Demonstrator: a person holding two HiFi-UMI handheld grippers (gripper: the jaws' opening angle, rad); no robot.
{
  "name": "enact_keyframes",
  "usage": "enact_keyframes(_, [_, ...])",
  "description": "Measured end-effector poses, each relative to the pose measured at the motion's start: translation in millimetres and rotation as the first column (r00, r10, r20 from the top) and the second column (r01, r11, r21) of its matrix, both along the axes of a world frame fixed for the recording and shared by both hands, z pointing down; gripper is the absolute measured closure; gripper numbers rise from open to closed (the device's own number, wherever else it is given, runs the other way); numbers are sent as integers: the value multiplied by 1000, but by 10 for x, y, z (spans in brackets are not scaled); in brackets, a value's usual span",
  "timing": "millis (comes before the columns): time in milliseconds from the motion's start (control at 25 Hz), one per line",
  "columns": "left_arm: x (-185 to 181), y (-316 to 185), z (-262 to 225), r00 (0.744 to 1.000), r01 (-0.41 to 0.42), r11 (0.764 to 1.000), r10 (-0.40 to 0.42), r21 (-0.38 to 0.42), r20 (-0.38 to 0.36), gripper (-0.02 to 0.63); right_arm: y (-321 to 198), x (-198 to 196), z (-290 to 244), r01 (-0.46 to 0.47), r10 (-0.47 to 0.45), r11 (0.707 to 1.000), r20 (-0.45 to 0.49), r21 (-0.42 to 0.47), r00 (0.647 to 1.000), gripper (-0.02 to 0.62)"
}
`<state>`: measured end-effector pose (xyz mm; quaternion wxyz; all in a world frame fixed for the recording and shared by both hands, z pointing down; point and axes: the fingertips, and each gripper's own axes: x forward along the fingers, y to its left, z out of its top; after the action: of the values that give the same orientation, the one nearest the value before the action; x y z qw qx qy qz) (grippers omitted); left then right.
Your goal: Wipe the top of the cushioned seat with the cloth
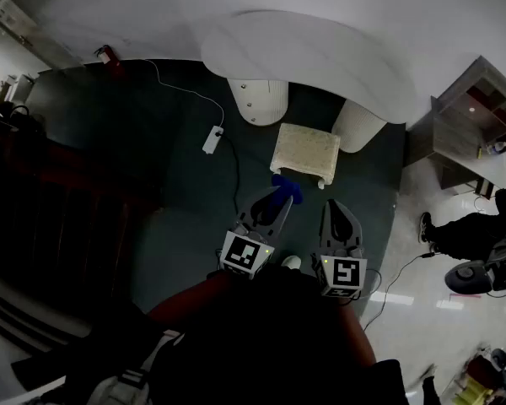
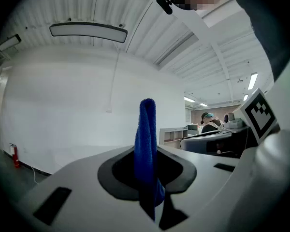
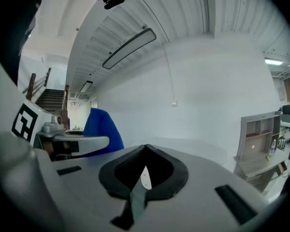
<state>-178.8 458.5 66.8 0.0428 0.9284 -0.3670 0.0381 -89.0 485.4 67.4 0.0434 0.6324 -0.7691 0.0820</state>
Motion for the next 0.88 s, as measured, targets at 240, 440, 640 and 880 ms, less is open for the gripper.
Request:
enact_keyframes(240, [142,44,125,999,36,999,-35,-27,36,528,104,240,49,23,-23,1000,70,-1,997,558])
enact_keyframes(440, [174,-16,94,994,97,995,-97,-4,50,528,212,320,144,57,-57,998,9,10,998,557])
enact_keyframes(640, [161,-113,235,993,103,995,-101,-20,56,528,200,510,342,21,-19,1000,66,-17,998,557])
enact_keyframes(880, [118,-505,417,994,90,995,-87,-41,68,528,-125,646,314,-28,27,1000,35,11,999,557])
